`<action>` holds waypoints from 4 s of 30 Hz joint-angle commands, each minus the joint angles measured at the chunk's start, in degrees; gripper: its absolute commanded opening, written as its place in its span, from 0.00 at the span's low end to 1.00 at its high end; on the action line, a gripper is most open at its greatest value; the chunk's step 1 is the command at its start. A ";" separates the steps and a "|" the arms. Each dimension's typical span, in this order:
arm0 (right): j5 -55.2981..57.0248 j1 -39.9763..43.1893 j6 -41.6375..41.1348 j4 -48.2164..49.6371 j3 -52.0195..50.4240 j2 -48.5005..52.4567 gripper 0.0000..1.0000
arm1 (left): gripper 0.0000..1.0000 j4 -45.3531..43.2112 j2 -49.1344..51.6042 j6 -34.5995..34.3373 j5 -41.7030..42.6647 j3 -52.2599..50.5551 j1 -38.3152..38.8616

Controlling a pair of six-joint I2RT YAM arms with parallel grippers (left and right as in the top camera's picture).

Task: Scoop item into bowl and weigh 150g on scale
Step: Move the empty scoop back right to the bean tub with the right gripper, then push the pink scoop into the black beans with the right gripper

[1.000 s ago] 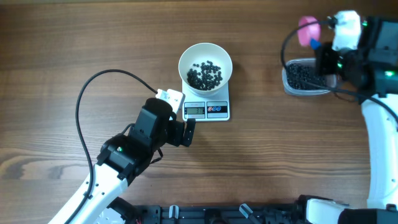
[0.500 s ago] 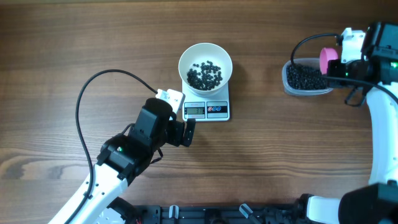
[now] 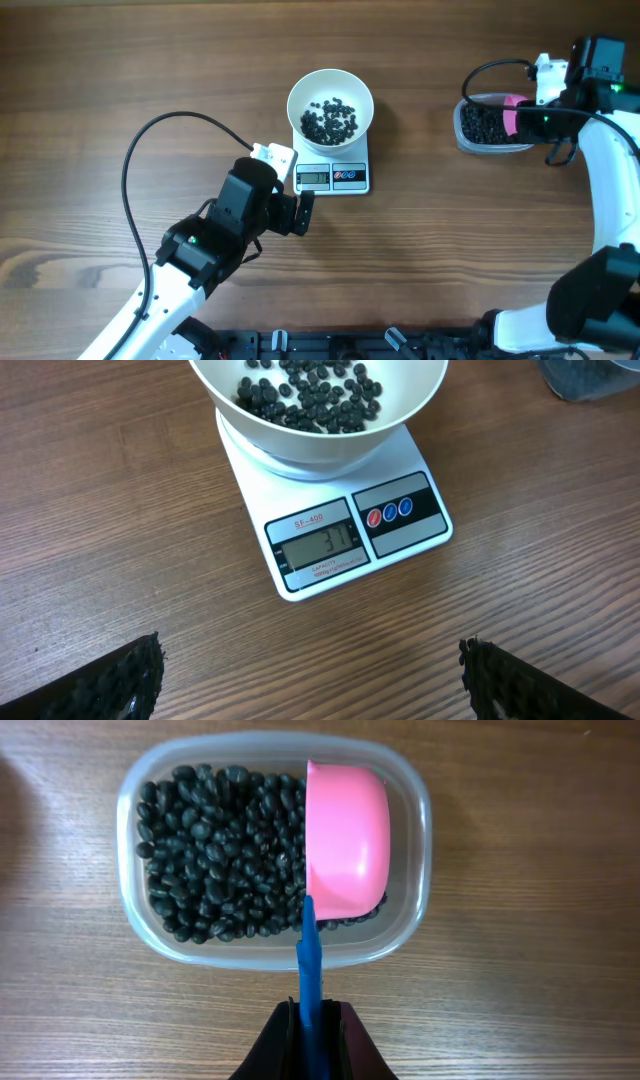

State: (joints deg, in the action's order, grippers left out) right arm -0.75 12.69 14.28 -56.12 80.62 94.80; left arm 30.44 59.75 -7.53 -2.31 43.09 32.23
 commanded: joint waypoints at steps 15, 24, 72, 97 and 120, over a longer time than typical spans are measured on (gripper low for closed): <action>-8.35 -0.02 1.40 -0.39 -0.48 3.26 0.04 | 1.00 0.02 0.07 1.11 -0.76 -0.13 -0.26; -14.80 -0.02 5.70 -2.27 -0.48 3.26 0.04 | 1.00 0.02 0.07 1.11 -0.76 -0.13 -0.26; -27.69 8.07 4.72 -7.48 -0.50 5.22 0.04 | 1.00 0.02 0.07 1.11 -0.76 -0.13 -0.26; -35.87 14.40 3.48 -6.97 -0.50 7.50 0.04 | 1.00 0.02 0.07 1.11 -0.76 -0.13 -0.26; -46.36 17.00 0.55 -6.71 -0.50 11.72 0.04 | 1.00 0.02 0.07 1.11 -0.76 -0.13 -0.26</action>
State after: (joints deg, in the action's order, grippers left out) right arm -42.70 28.97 15.33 -63.16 80.62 104.88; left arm 30.44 59.75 -7.55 -2.31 43.09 32.23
